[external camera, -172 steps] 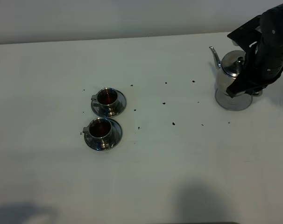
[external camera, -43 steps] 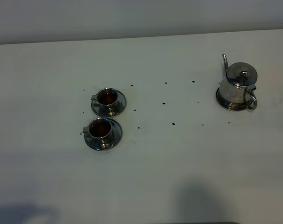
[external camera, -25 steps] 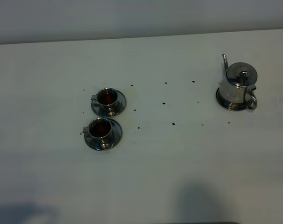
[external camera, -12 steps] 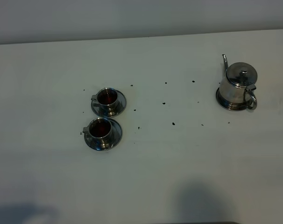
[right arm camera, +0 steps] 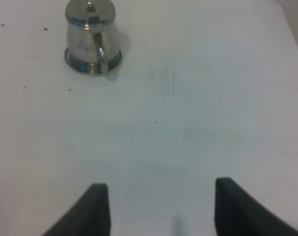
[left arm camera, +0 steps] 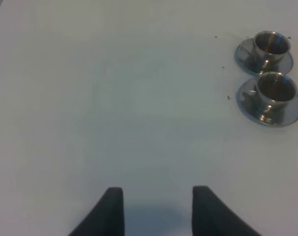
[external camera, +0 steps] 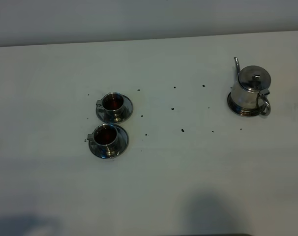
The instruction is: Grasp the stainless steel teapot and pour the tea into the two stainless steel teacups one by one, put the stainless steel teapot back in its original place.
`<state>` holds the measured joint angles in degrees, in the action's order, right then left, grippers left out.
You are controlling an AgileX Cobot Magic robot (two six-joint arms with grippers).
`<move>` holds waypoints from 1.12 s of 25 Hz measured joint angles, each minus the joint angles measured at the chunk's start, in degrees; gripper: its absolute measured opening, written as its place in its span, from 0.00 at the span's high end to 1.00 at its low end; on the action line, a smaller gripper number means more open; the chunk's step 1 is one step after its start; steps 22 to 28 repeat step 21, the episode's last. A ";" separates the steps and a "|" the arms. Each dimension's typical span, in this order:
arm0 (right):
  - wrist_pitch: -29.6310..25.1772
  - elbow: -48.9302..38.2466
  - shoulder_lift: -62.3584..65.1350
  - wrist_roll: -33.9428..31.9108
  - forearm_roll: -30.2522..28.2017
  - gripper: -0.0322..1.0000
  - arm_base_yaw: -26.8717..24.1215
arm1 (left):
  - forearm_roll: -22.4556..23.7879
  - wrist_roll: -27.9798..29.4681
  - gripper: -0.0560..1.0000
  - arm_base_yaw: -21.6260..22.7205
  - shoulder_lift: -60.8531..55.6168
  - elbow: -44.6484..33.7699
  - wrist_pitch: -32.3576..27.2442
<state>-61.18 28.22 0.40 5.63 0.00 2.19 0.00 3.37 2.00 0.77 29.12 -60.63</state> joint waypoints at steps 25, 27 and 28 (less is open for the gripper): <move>0.00 0.00 0.00 0.06 0.00 0.52 0.00 | 0.00 -0.12 0.60 0.00 0.00 0.00 0.00; 0.00 0.00 0.00 0.06 0.00 0.52 0.00 | 0.00 -0.12 0.60 0.00 0.00 0.00 0.00; 0.00 0.00 0.00 0.06 0.00 0.52 0.00 | 0.00 -0.12 0.60 0.00 0.00 0.00 0.00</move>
